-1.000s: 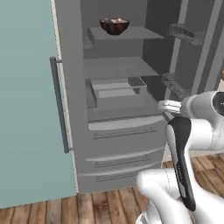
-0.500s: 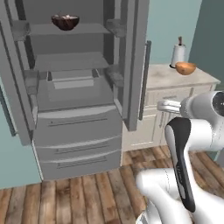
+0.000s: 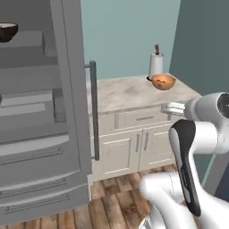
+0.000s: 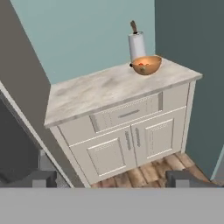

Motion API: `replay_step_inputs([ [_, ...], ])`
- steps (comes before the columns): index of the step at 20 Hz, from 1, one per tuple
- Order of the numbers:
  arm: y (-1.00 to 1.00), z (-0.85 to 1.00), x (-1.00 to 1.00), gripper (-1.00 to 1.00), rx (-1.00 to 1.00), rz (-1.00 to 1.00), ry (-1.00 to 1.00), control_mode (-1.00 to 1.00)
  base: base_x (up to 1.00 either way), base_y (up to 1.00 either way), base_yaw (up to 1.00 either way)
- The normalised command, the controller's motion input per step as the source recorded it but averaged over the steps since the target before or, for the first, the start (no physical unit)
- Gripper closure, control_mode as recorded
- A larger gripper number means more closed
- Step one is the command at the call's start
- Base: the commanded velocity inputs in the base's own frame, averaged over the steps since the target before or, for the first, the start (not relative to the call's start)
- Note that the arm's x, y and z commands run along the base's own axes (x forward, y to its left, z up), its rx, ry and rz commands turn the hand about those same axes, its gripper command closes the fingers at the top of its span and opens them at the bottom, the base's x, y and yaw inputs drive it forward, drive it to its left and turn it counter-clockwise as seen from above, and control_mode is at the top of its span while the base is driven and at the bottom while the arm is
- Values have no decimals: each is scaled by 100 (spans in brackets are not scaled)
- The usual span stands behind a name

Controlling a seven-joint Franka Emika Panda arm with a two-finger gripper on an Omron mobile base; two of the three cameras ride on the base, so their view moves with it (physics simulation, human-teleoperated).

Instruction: Place the bowl with the tomatos on the second highest shelf of the fridge. Place the bowl with the fish and steak on the top shelf of the fridge.

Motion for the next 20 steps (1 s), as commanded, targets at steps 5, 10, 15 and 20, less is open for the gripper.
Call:
replay_step_inputs([
  [5,0,0,0,-100,0,0,0,100,100,-90,-2],
  [10,0,0,0,-100,0,0,0,100,100,-25,0],
  [15,0,0,0,-100,0,0,0,100,100,-43,-1],
  [20,0,0,0,-100,0,0,0,100,79,-72,-3],
])
